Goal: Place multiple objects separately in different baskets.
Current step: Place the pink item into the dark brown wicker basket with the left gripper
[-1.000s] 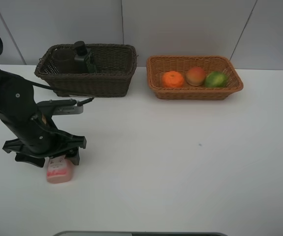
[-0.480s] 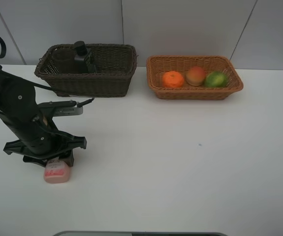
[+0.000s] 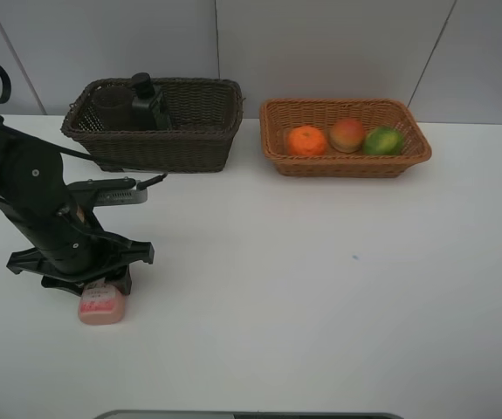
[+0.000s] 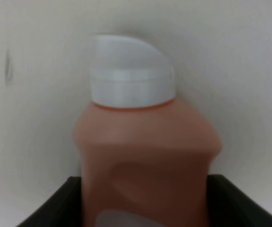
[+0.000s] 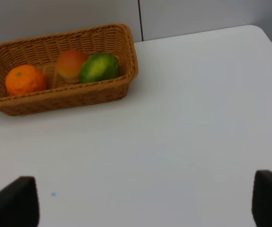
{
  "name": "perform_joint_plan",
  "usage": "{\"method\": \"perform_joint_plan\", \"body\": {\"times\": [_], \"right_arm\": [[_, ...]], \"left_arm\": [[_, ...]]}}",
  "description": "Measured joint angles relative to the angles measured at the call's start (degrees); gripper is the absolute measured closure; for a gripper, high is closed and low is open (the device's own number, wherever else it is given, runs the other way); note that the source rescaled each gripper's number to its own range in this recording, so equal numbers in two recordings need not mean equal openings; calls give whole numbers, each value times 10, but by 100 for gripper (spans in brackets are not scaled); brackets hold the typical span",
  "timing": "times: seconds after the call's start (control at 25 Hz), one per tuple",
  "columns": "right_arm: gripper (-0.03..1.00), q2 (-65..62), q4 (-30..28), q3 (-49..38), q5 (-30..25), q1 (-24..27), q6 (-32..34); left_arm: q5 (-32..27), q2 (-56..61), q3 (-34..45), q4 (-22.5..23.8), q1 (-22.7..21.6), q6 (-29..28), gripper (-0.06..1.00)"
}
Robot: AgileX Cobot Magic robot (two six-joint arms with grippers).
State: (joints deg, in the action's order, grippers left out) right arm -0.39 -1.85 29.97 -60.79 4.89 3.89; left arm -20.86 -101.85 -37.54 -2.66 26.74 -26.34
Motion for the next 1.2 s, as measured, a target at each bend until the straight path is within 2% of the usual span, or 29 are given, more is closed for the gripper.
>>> {"method": "perform_joint_plan", "body": {"times": [0.88,1.04,1.2], "right_arm": [[-3,0,1,0,0,0,0],[-3,0,1,0,0,0,0],[-3,0,0,0,0,0,0]], "left_arm": [[-2,2,0,0,0,-9,31],[-37,22,-30,1,0,-8,31],[-95,43,-91,22,0,3,31]]}}
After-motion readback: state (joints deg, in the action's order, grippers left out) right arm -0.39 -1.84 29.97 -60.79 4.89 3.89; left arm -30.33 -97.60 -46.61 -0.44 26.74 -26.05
